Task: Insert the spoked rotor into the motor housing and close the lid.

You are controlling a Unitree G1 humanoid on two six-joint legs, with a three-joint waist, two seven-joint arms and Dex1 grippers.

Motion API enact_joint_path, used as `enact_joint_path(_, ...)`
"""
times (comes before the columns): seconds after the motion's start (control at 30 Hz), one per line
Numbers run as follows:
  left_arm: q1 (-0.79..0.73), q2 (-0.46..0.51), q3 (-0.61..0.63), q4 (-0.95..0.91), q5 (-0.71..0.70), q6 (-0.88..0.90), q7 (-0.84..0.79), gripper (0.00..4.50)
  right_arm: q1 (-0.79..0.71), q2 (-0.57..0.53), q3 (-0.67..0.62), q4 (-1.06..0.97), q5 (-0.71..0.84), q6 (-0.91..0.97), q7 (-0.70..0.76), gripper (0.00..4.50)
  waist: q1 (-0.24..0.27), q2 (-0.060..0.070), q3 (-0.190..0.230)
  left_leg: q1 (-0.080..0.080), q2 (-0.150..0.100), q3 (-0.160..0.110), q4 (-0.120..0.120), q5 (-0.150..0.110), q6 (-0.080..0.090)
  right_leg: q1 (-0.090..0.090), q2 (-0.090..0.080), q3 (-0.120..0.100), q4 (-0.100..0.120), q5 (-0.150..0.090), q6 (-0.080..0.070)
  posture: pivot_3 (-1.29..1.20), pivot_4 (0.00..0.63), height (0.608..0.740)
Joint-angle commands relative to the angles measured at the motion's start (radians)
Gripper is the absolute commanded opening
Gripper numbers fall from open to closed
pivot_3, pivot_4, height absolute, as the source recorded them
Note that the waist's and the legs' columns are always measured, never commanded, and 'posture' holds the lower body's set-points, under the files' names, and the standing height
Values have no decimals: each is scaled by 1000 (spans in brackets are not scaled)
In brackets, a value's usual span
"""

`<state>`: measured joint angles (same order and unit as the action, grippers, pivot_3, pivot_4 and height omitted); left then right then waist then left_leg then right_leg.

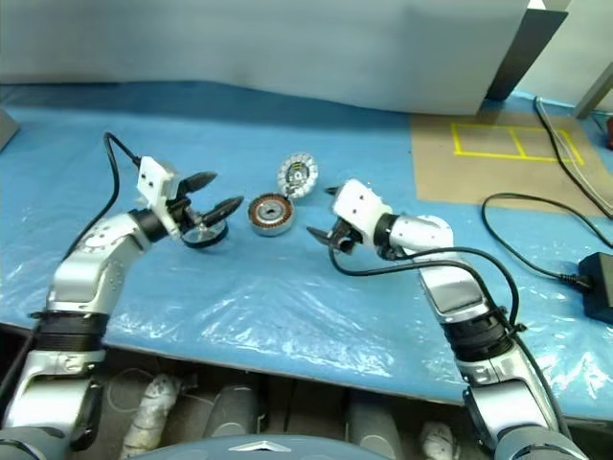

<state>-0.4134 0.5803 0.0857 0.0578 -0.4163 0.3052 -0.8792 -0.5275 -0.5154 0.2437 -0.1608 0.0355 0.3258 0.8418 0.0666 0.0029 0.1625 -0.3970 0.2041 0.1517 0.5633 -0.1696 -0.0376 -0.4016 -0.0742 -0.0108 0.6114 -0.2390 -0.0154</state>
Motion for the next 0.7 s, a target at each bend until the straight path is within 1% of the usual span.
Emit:
enact_joint_path(0.03, 26, 59, 17, -64, -71, 24, -136, 4469, -57, -45, -7, 26, 26, -40, 91, 4092, 4, 0, 0, 0, 0, 0, 0, 0, 0, 0, 0, 0, 0, -1, -2, 0, 150, 740)
enact_joint_path(0.17, 75, 110, -12, -87, -43, -23, -228, 4469, -56, -95, 6, 44, 27, -69, 168, 4092, 11, 0, 0, 0, 1, 1, 1, 1, 2, 1, -1, 0, 1, -3, -5, 0, 150, 740)
enact_joint_path(0.27, 87, 100, -19, -80, -16, -62, -225, 4469, -63, -98, 24, 59, 18, -94, 201, 4092, 7, 0, 0, 0, 1, 1, 1, 1, 2, 1, 0, 0, 2, -3, -5, 0, 150, 740)
enact_joint_path(0.47, 101, 102, -28, -62, 11, -64, -221, 4469, -192, -29, 98, 201, -42, -178, 224, 4092, -12, 0, 1, 1, 2, 2, 4, 1, 2, -3, 0, 0, 12, -6, -10, 0, 150, 740)
enact_joint_path(0.7, 151, 113, -16, -82, 6, -52, -221, 4469, -326, 20, 150, 384, -78, -311, 304, 4092, -17, -1, 1, -1, 2, 2, 8, 1, 3, -3, 0, 0, 12, -6, -11, 0, 150, 740)
